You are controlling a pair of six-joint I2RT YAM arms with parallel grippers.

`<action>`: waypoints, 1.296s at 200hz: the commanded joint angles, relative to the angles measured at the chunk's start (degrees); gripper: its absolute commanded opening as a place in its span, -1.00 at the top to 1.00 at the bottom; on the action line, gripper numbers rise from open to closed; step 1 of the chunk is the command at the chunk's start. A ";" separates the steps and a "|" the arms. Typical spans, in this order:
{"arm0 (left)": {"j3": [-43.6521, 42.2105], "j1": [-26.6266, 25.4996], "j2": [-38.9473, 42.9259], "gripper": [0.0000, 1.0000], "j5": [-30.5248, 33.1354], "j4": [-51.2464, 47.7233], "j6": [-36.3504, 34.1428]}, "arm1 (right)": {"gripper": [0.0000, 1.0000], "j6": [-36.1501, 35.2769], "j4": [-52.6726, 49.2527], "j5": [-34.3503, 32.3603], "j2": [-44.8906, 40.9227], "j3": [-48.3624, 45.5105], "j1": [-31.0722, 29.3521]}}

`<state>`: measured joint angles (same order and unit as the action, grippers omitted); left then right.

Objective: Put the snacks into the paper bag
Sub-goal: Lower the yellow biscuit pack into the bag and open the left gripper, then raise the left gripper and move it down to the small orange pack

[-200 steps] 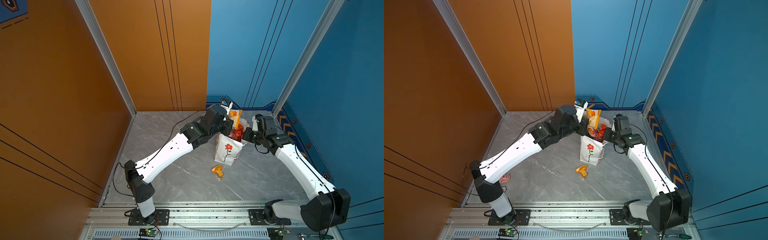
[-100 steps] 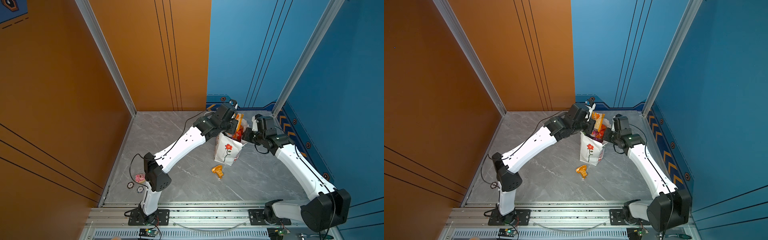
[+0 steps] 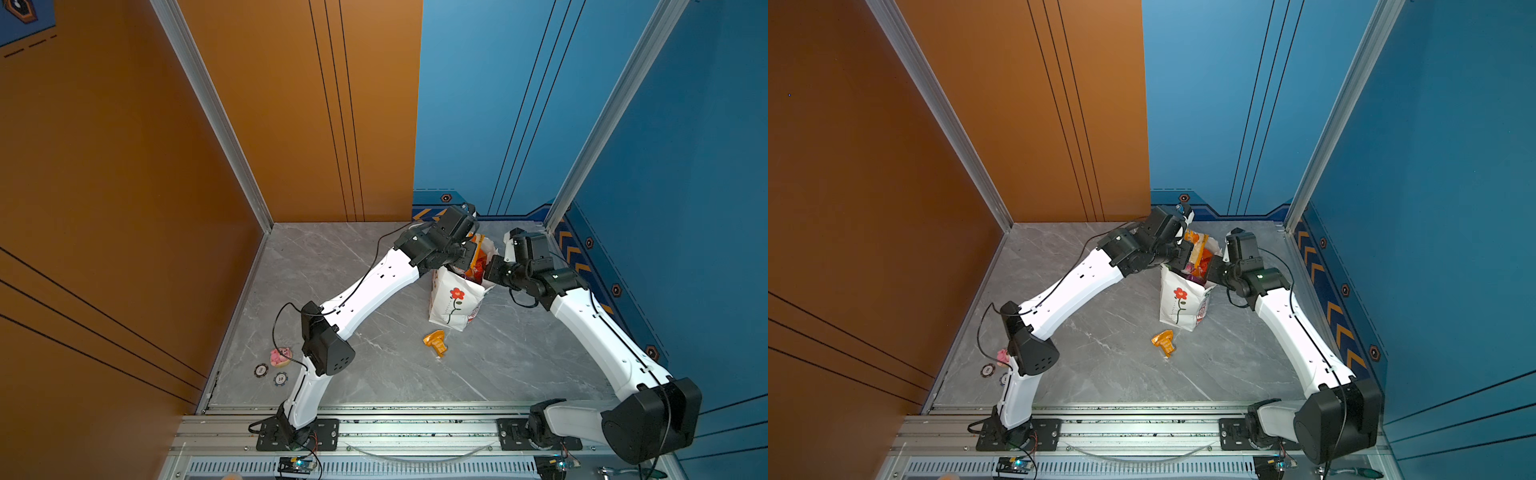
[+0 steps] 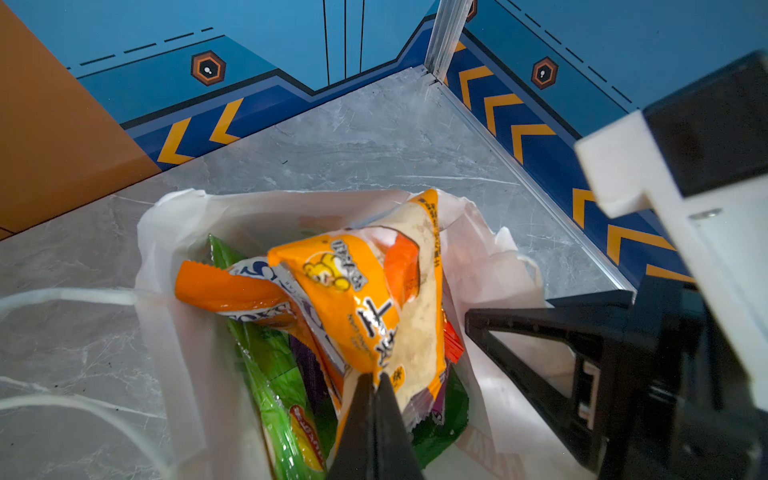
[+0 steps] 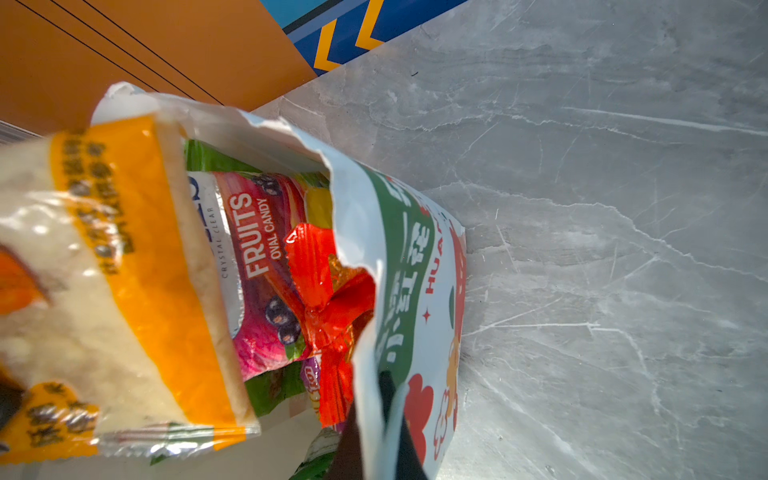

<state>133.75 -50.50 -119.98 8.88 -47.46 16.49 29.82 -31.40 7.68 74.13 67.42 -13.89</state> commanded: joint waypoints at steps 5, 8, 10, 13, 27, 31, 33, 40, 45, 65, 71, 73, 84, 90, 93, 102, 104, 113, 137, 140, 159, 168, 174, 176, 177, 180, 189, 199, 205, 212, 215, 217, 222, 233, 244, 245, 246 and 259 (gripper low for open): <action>2.78 0.65 -1.90 1.00 -1.78 -1.67 0.04 | 0.89 -0.30 -1.95 1.72 -0.26 -1.23 -0.65; 3.20 0.66 -2.17 1.00 -1.91 -1.99 0.04 | 0.89 -0.29 -1.99 1.68 -0.24 -1.22 -0.63; 3.47 0.62 -2.36 1.00 -2.02 -2.14 0.04 | 0.89 -0.29 -2.00 1.71 -0.28 -1.21 -0.68; 3.74 0.66 -2.72 1.00 -2.11 -2.40 0.03 | 0.89 -0.29 -2.00 1.78 -0.23 -1.16 -0.65; 5.50 0.60 -3.71 1.00 -2.03 -3.67 0.04 | 0.89 -0.39 -2.13 1.65 -0.30 -1.15 -0.68; 5.71 0.66 -3.83 1.00 -2.04 -3.77 0.10 | 0.89 -0.39 -2.09 1.64 -0.34 -1.20 -0.63; 5.72 0.73 -3.85 1.00 -1.99 -3.80 0.09 | 0.89 -0.32 -2.09 1.64 -0.38 -1.16 -0.62; 5.73 0.75 -3.91 0.95 -1.96 -3.83 0.20 | 0.89 -0.38 -2.09 1.63 -0.36 -1.18 -0.61; 5.67 0.74 -3.88 0.89 -2.03 -3.88 0.29 | 0.89 -0.33 -2.13 1.63 -0.46 -1.25 -0.62; 5.31 0.71 -3.51 0.51 -2.12 -3.82 0.49 | 0.89 -0.31 -2.18 1.63 -0.54 -1.29 -0.63; 5.37 0.74 -3.30 0.44 -2.12 -3.84 0.48 | 0.89 -0.29 -2.20 1.63 -0.55 -1.36 -0.64; 5.33 0.71 -3.21 0.43 -2.12 -3.86 0.47 | 0.89 -0.31 -2.18 1.66 -0.58 -1.40 -0.64; 5.35 0.71 -2.70 0.36 -1.82 -3.80 0.43 | 0.89 -0.33 -2.18 1.55 -0.78 -1.48 -0.61; 5.27 0.72 -2.48 0.34 -1.69 -3.78 0.38 | 0.89 -0.30 -2.19 1.52 -0.82 -1.54 -0.67; 5.24 0.74 -2.26 0.33 -1.64 -3.84 0.31 | 0.89 -0.29 -2.19 1.47 -0.89 -1.53 -0.66; 5.21 0.75 -1.90 0.32 -1.40 -3.86 0.13 | 0.89 -0.21 -2.01 1.51 -1.00 -1.75 -0.61; 5.20 0.71 -1.81 0.32 -1.37 -3.82 0.12 | 0.89 -0.21 -1.94 1.49 -0.94 -1.87 -0.61; 4.90 0.75 -1.36 0.31 -1.11 -3.79 0.03 | 0.89 -0.12 -1.83 1.55 -1.08 -1.97 -0.64; 3.93 0.73 -0.16 0.30 -0.42 -3.83 0.14 | 0.89 -0.12 -1.82 1.63 -1.08 -1.95 -0.62; 3.75 0.70 0.02 0.29 -0.26 -3.78 0.18 | 0.89 -0.12 -1.82 1.63 -1.09 -1.95 -0.61; 2.39 0.54 1.67 0.25 0.78 -3.74 0.47 | 0.89 -0.29 -2.02 1.60 -1.15 -1.85 -0.54; 1.57 0.40 2.75 0.22 1.48 -3.73 0.50 | 0.89 -0.37 -2.14 1.59 -1.11 -1.83 -0.52; 0.91 0.18 3.58 0.20 2.02 -3.77 0.47 | 0.89 -0.38 -2.09 1.55 -1.18 -1.80 -0.55; 0.68 0.17 3.89 0.18 2.28 -3.71 0.49 | 0.89 -0.38 -2.11 1.61 -1.22 -1.84 -0.53; 0.57 0.11 4.06 0.17 2.37 -3.74 0.44 | 0.89 -0.38 -2.10 1.62 -1.20 -1.84 -0.53; 0.22 0.06 4.46 0.16 2.73 -3.70 0.37 | 0.89 -0.38 -2.16 1.56 -1.25 -1.81 -0.48; -0.83 -0.29 5.94 0.10 3.74 -3.62 0.14 | 0.89 -0.39 -2.20 1.55 -1.26 -1.85 -0.44; -2.31 -0.62 7.51 0.07 4.79 -3.35 -0.21 | 0.89 -0.44 -2.11 1.55 -1.24 -1.85 -0.46; -3.61 -0.80 8.63 0.06 5.32 -2.92 -0.46 | 0.89 -0.38 -2.09 1.62 -1.22 -1.93 -0.44; -5.56 -1.05 10.02 0.04 5.78 -2.09 -0.67 | 0.89 -0.38 -2.05 1.68 -1.18 -1.97 -0.44; -6.62 -1.09 10.94 0.04 6.00 -1.41 -0.75 | 0.89 -0.38 -2.01 1.64 -1.17 -1.99 -0.37; -7.40 -1.18 11.47 0.04 6.13 -1.01 -0.76 | 0.89 -0.38 -2.00 1.64 -1.18 -1.95 -0.42; -9.52 -1.32 12.83 0.03 6.08 0.49 -0.88 | 0.89 -0.38 -2.00 1.71 -1.11 -1.94 -0.49; -16.42 -1.25 17.17 0.00 5.06 5.90 -0.96 | 0.89 -0.38 -1.91 1.81 -1.07 -1.89 -0.49; -24.87 -1.01 22.31 -0.08 4.20 13.21 -0.72 | 0.89 -0.38 -1.87 1.81 -1.00 -1.86 -0.44; -25.61 -1.01 22.76 -0.09 4.12 13.86 -0.69 | 0.89 -0.42 -1.85 1.81 -0.96 -1.85 -0.48; -26.38 -0.96 23.25 -0.09 4.03 14.49 -0.68 | 0.89 -0.45 -1.88 1.81 -0.98 -1.85 -0.46; -34.66 -0.67 28.81 -0.19 3.49 21.52 -0.58 | 0.89 -0.38 -1.99 1.87 -1.03 -1.75 -0.35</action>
<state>110.93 -51.33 -99.09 12.62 -39.83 16.34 29.85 -30.76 7.70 73.89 66.76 -13.89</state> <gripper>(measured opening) 0.559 0.057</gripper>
